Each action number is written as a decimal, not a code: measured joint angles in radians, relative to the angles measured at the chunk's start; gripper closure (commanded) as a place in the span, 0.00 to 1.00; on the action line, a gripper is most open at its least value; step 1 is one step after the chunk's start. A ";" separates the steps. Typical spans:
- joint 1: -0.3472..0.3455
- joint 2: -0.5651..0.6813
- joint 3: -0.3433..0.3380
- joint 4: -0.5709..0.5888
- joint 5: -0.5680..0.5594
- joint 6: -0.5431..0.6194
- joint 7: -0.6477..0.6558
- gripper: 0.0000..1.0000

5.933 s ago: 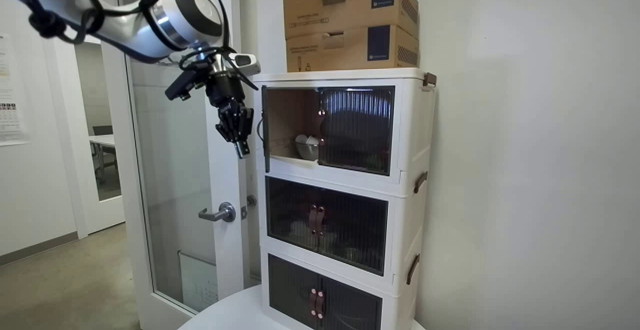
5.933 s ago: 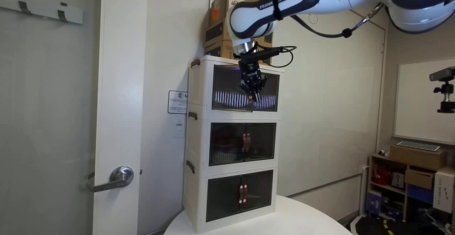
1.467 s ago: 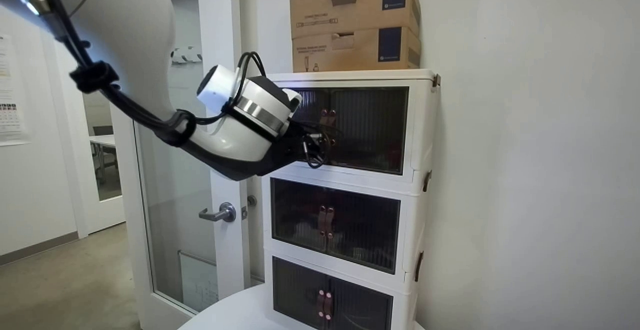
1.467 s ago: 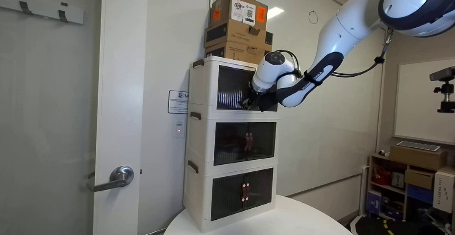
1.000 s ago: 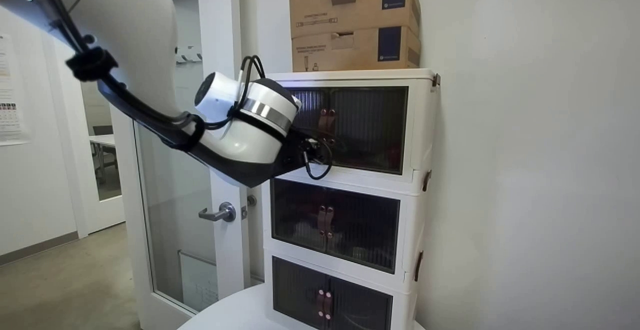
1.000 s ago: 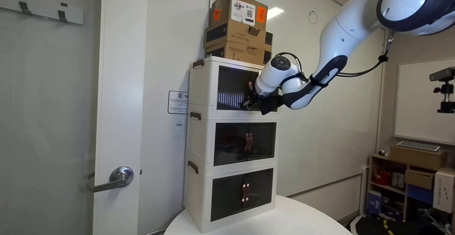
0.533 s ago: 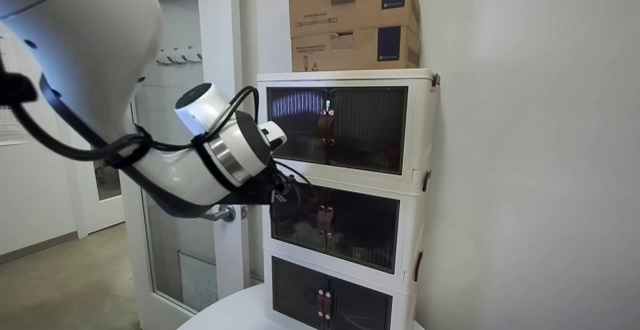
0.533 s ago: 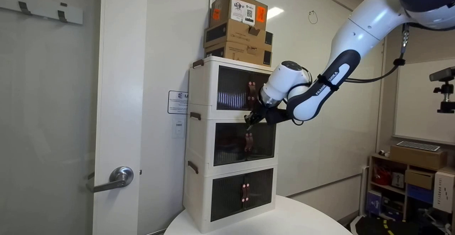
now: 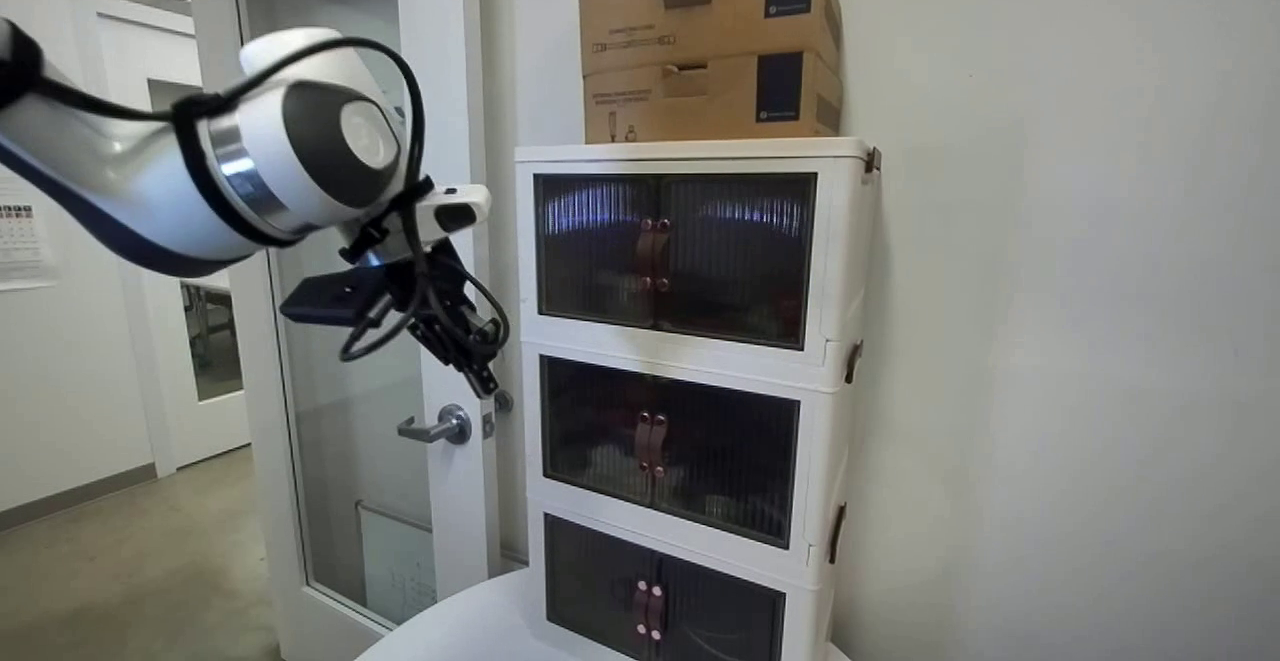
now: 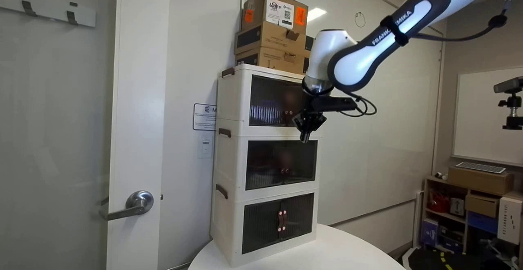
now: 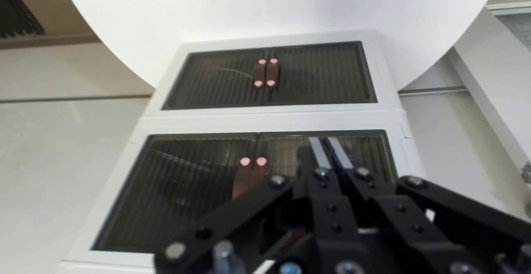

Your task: Close the top left cabinet door

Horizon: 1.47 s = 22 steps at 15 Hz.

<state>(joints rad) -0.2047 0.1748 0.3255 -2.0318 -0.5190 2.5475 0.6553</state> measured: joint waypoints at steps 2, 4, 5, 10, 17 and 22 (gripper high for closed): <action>0.101 -0.087 -0.088 -0.003 0.051 -0.159 0.022 0.95; 0.164 -0.145 -0.136 0.003 0.057 -0.323 0.069 0.95; 0.173 -0.166 -0.137 0.006 0.059 -0.406 0.087 0.95; 0.244 -0.250 -0.117 0.017 0.100 -0.763 0.079 0.67; 0.391 -0.483 -0.048 -0.040 0.098 -0.804 -0.113 0.17; 0.407 -0.682 -0.059 -0.186 0.101 -0.580 -0.187 0.00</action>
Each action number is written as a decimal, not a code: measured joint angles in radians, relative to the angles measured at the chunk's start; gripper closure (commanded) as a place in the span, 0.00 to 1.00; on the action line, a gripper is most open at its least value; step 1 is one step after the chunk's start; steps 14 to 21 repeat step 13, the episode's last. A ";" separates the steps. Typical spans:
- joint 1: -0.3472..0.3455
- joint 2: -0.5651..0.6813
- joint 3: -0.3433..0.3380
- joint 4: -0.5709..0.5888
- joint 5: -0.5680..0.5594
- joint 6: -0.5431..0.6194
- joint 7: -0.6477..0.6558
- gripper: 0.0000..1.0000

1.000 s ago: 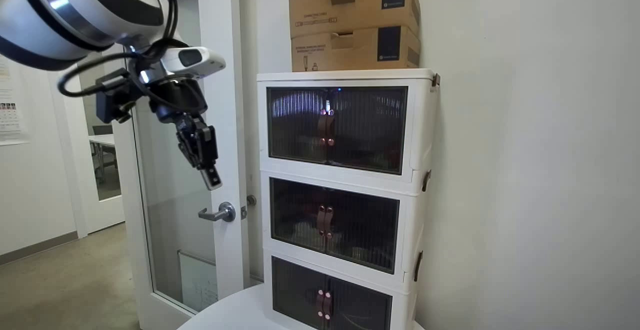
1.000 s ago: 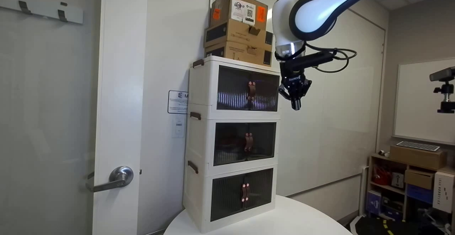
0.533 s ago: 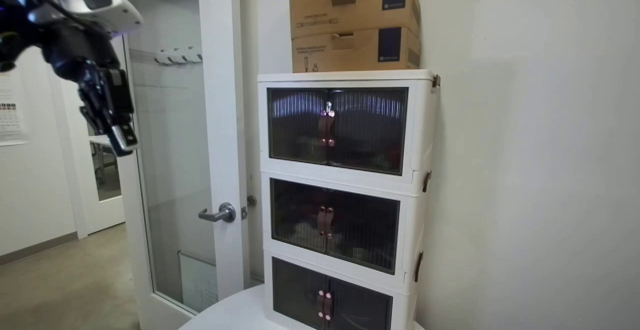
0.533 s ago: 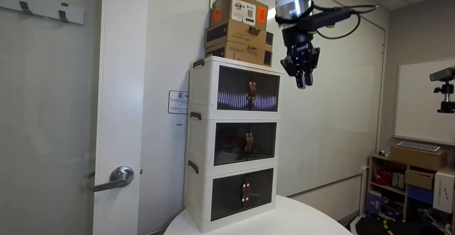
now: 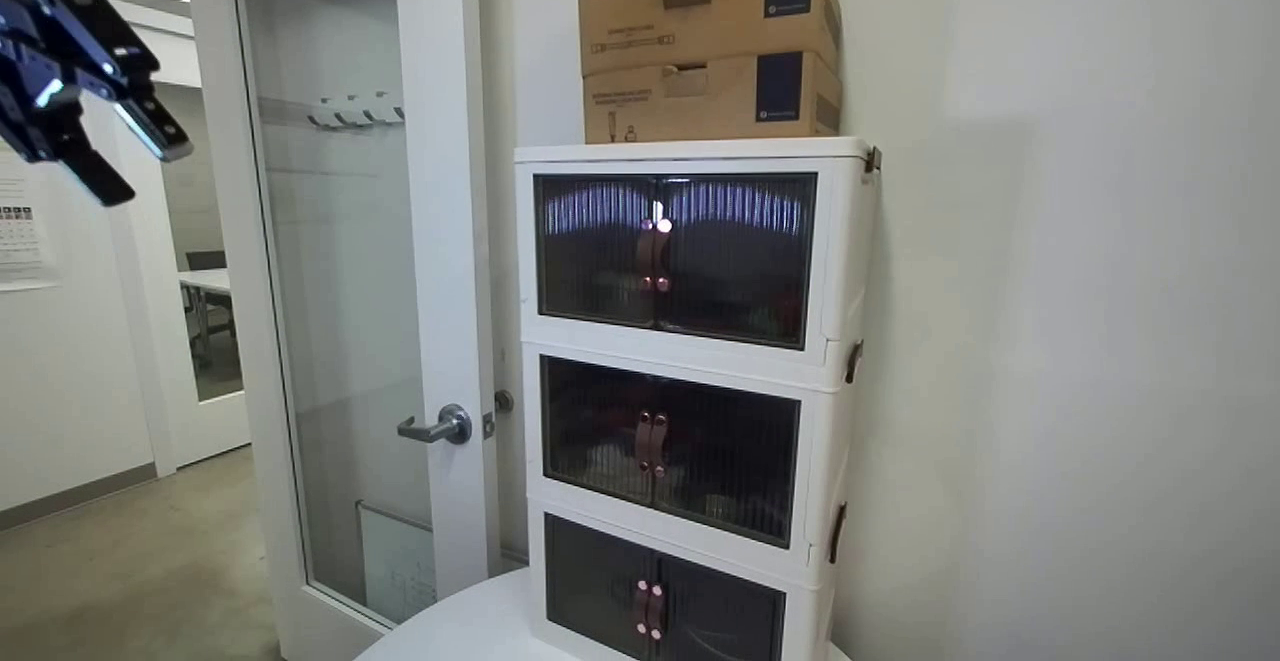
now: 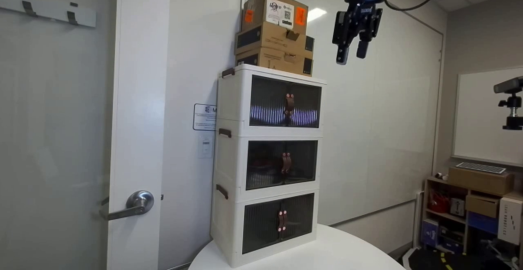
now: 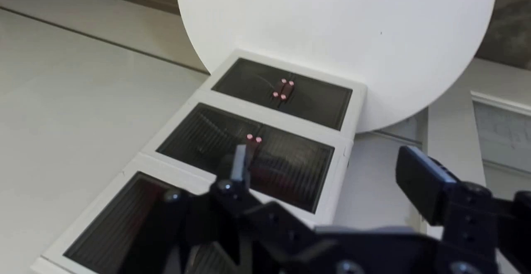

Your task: Close the top left cabinet door

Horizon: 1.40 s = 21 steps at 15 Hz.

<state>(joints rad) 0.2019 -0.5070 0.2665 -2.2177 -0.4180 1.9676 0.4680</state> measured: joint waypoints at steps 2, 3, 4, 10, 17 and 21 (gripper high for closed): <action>-0.005 -0.072 -0.026 -0.064 0.008 0.121 -0.002 0.00; -0.008 -0.106 -0.042 -0.095 0.017 0.184 -0.003 0.00; -0.014 -0.137 -0.057 -0.124 0.033 0.245 -0.004 0.00; -0.029 -0.210 -0.092 -0.195 0.079 0.369 -0.021 0.00; -0.029 -0.210 -0.092 -0.196 0.079 0.370 -0.021 0.00; -0.029 -0.210 -0.092 -0.196 0.079 0.370 -0.021 0.00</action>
